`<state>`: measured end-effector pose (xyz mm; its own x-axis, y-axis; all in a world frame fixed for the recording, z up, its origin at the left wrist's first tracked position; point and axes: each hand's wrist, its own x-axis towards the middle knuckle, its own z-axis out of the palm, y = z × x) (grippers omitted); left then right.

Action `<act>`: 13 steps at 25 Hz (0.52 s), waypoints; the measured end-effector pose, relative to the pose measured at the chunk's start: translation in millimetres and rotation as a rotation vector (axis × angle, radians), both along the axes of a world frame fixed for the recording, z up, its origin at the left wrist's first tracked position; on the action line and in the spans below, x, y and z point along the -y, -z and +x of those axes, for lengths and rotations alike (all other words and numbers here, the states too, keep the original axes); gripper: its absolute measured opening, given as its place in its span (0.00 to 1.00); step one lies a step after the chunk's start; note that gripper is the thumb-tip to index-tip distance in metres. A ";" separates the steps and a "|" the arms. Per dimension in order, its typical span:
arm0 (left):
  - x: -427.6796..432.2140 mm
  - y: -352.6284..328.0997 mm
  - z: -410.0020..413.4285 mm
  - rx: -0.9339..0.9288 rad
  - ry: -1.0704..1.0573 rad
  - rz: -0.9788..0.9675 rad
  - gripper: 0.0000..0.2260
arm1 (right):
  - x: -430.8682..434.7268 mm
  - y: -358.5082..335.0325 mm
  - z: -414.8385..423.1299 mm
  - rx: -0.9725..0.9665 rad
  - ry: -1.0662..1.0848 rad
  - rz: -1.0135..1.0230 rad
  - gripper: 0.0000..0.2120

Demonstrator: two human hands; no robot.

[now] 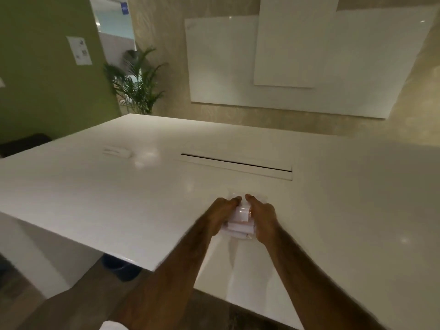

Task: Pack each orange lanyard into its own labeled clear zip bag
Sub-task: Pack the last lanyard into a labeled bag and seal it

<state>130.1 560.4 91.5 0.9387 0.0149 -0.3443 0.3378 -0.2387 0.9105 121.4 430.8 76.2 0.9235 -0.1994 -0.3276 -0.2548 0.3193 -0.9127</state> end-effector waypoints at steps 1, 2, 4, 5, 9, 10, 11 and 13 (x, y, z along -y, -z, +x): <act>-14.6 -7.4 -2.5 0.022 -0.027 -0.012 0.16 | -14.0 -4.6 4.7 0.023 -0.022 0.004 0.13; -32.3 -14.0 -3.7 0.046 -0.053 -0.020 0.16 | -31.6 -10.1 9.5 0.042 -0.054 0.005 0.14; -75.1 -26.0 -7.8 0.094 -0.077 -0.048 0.17 | -74.7 -21.2 16.4 0.061 -0.128 -0.007 0.15; -98.5 -31.7 -9.1 0.123 -0.079 -0.060 0.19 | -98.4 -26.2 20.3 0.069 -0.159 -0.008 0.15; -205.9 -50.8 -6.0 0.209 -0.121 -0.085 0.21 | -209.7 -46.1 39.3 0.127 -0.230 0.003 0.16; -234.8 -53.3 -3.6 0.228 -0.140 -0.090 0.21 | -239.6 -49.8 44.0 0.138 -0.244 0.002 0.15; -264.3 -56.1 -0.7 0.242 -0.153 -0.088 0.21 | -270.1 -53.0 48.4 0.149 -0.253 0.001 0.15; -322.9 -61.3 7.7 0.262 -0.160 -0.063 0.21 | -329.6 -57.5 57.5 0.154 -0.260 0.019 0.15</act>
<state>137.8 883.3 152.7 0.9831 0.1558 -0.0958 0.1182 -0.1416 0.9828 178.9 760.4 133.7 0.9819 0.0552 -0.1814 -0.1896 0.2791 -0.9414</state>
